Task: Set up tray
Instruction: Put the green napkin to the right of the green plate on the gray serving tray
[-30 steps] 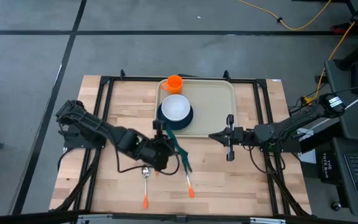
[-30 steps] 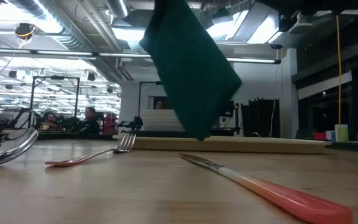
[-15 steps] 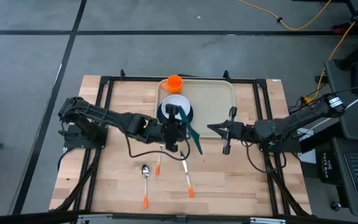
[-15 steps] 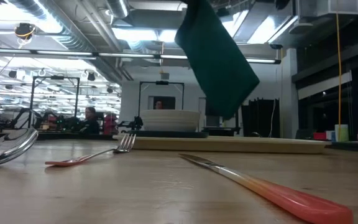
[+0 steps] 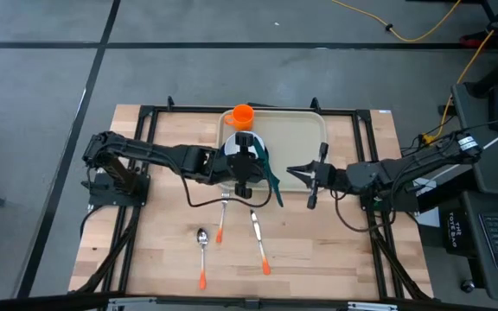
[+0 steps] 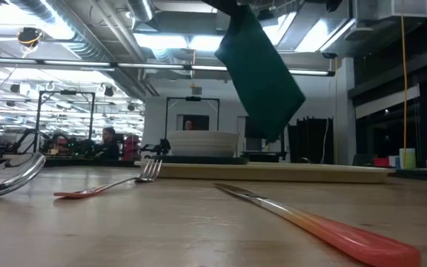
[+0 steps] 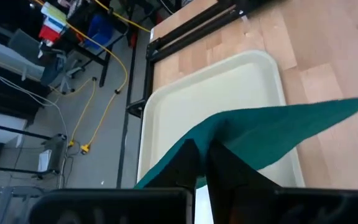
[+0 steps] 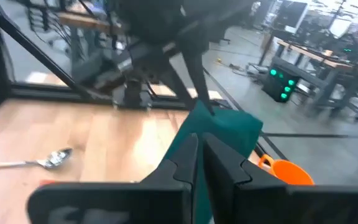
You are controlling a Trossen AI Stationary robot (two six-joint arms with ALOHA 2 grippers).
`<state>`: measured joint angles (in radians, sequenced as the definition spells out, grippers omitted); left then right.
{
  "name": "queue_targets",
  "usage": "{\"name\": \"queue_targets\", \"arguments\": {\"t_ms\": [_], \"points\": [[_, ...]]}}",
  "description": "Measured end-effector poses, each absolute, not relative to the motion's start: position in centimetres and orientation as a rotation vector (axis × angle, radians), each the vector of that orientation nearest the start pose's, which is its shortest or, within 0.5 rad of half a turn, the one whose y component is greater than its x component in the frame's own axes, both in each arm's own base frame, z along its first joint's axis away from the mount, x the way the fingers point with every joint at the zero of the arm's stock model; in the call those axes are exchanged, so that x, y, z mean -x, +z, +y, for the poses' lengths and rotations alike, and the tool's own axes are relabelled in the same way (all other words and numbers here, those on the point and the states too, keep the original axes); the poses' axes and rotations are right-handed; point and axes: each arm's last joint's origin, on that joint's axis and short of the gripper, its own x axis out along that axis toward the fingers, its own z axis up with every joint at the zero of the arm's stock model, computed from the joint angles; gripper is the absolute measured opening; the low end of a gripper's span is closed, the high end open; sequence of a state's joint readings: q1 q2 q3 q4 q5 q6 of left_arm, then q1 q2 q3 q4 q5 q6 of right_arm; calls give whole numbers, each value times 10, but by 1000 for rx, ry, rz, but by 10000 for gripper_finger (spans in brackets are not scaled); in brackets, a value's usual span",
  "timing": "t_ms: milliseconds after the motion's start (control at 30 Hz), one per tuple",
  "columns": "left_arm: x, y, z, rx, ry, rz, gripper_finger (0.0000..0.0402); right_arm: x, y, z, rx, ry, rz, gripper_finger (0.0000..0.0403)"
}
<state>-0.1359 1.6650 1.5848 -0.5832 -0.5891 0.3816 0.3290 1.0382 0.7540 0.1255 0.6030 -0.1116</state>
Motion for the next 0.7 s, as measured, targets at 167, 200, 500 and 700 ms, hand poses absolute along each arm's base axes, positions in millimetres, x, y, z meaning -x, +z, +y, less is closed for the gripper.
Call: {"name": "queue_targets", "arguments": {"t_ms": [167,200,500,700], "points": [[-366,351,-26,-584,328,703,4,-231,295,58,231,-333,205,21],[-367,351,-24,-580,331,700,4,-234,293,57,242,-340,211,21],[-369,353,-9,-559,373,688,4,-244,304,51,307,-357,179,78],[-369,353,-7,-564,378,690,4,-257,310,45,324,-341,216,141]]}}
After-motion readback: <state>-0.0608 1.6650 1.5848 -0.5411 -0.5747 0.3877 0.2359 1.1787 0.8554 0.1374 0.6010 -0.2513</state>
